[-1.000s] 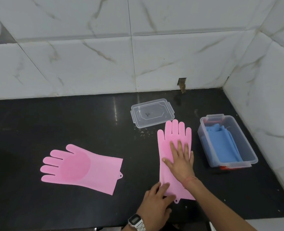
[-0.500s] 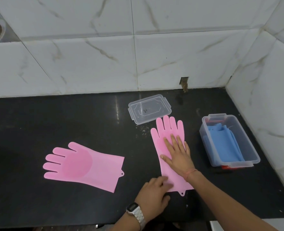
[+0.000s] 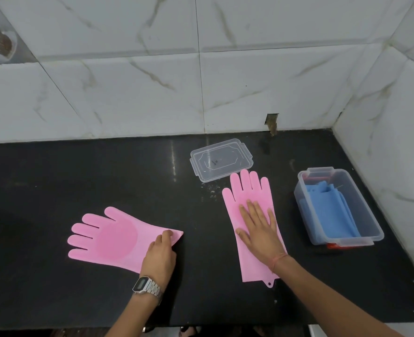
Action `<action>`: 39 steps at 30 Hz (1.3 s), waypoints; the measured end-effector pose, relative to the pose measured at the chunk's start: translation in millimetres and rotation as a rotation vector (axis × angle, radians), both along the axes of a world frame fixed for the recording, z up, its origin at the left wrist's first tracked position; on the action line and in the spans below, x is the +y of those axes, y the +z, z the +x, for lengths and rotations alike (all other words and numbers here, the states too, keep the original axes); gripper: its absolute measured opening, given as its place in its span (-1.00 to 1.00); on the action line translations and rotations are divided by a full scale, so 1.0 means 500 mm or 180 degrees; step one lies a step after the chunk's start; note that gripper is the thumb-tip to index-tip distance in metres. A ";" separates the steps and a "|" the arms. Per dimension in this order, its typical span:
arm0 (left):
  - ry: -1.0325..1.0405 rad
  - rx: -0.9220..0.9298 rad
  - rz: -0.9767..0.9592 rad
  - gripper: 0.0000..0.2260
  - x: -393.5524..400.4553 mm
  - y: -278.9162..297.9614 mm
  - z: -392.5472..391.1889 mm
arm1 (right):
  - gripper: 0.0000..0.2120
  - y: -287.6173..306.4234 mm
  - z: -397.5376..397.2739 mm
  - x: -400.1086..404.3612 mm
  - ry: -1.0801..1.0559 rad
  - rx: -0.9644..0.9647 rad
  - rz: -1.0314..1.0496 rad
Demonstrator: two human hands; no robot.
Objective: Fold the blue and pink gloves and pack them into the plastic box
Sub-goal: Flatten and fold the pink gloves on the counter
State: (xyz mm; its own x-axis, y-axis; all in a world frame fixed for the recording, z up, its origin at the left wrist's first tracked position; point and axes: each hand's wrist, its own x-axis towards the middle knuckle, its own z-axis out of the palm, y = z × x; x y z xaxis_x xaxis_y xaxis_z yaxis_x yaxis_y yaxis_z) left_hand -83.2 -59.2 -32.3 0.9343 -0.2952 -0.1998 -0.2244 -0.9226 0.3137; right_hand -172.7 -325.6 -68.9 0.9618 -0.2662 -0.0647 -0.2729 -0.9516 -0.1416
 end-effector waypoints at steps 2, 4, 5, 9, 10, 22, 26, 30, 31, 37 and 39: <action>-0.0042 0.0037 -0.0299 -0.65 -0.002 0.015 -0.004 | -0.41 0.011 -0.004 0.034 0.0072 -0.0210 0.0252; -0.0154 -0.0003 -0.0783 -0.68 -0.005 0.036 -0.015 | -0.45 0.034 -0.011 0.080 0.0036 -0.0338 0.0898; -0.0188 -0.0005 -0.1092 -0.68 -0.008 0.052 -0.020 | -0.50 0.046 -0.017 0.104 -0.0010 -0.0378 0.1327; 0.0057 0.0731 -0.2522 -0.70 -0.036 0.140 -0.033 | -0.69 0.085 -0.036 0.181 -0.0211 0.0038 0.2509; 0.0178 0.1012 -0.2893 -0.71 -0.043 0.164 -0.038 | -0.61 0.090 -0.038 0.196 -0.0494 0.0273 0.3148; 0.0332 0.2392 -0.5357 -0.48 -0.073 0.243 -0.117 | -0.41 0.191 0.019 0.082 -0.1874 -0.1142 0.7302; 0.0487 0.2851 -0.5094 -0.50 -0.081 0.162 -0.164 | -0.40 0.224 0.028 0.011 -0.1188 -0.1623 0.6448; -0.0120 0.3317 -0.3224 -0.62 -0.086 0.065 -0.215 | -0.41 0.193 0.032 -0.058 -0.1861 -0.1392 0.5188; -0.0446 0.3230 -0.2622 -0.71 -0.082 0.045 -0.220 | -0.36 0.174 0.026 -0.072 -0.2099 -0.1215 0.5047; -0.0657 0.2428 -0.1936 -0.87 -0.077 0.015 -0.195 | -0.44 0.118 -0.017 -0.104 -0.2606 -0.0571 0.4512; -0.0557 0.2138 -0.1986 -0.86 -0.089 0.020 -0.177 | -0.51 0.121 -0.026 -0.095 -0.2490 -0.0514 0.4231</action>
